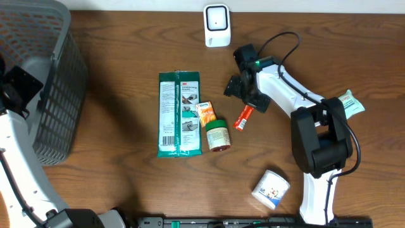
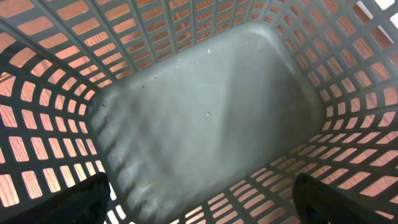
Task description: Scan the item barcode
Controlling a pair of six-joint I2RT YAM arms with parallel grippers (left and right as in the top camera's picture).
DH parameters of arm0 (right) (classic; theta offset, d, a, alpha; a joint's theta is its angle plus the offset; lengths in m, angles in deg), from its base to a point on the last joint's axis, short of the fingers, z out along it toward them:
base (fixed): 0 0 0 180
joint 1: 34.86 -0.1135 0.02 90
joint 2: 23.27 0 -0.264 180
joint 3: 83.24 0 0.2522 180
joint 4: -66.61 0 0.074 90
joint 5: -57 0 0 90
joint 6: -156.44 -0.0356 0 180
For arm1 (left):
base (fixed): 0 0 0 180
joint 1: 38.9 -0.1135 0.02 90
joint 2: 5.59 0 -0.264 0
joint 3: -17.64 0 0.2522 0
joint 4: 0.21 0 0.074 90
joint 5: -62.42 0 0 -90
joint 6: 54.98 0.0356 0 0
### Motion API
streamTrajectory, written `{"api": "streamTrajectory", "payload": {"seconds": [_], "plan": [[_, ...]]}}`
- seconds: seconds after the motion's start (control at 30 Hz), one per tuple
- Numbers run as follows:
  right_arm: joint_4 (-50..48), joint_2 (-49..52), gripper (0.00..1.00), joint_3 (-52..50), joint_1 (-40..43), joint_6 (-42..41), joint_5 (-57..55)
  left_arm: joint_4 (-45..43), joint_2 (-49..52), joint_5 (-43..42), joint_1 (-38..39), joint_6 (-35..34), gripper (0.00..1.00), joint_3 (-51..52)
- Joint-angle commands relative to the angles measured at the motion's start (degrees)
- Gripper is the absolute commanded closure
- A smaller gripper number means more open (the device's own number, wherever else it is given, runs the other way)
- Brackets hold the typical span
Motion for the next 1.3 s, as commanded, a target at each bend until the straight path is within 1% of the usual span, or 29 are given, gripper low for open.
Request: {"api": "streamTrajectory", "payload": {"seconds": [0.0,0.23,0.37,0.4,0.53,0.67,0.87,1.07,1.27], "plan": [[-0.26,0.66,0.01,-0.57,0.13,-1.01,-2.01,0.02,0.44,0.33,-0.17,0.74,0.07,-0.76],[-5.46,0.66,0.02,-4.96,0.13,-0.98,-0.39,0.02,0.44,0.33,-0.17,0.72,0.06,-0.76],[-5.53,0.66,0.03,-6.01,0.13,-0.94,-0.04,0.02,0.44,0.33,-0.17,0.72,0.07,-0.76],[-5.49,0.66,0.05,-6.38,0.15,-0.94,-0.07,0.02,0.44,0.33,-0.17,0.72,0.06,-0.76],[-3.67,0.66,0.17,-7.54,0.15,-0.98,-0.07,0.02,0.42,0.33,-0.17,0.74,0.06,-0.76],[0.42,0.11,0.22,-7.34,0.92,-0.98,-0.02,0.02,0.42,0.33,-0.17,0.72,0.06,-0.76],[5.68,-2.67,0.37,-7.06,3.63,-1.05,0.33,0.04,0.44,0.33,-0.17,0.72,0.07,-0.76],[6.47,-3.19,0.41,-7.08,5.81,-2.34,2.49,0.02,0.44,0.33,-0.17,0.72,0.07,-0.76],[7.61,-3.19,0.41,-7.08,6.1,-3.17,4.87,0.22,0.44,0.33,-0.17,0.72,0.07,-0.76]]}}
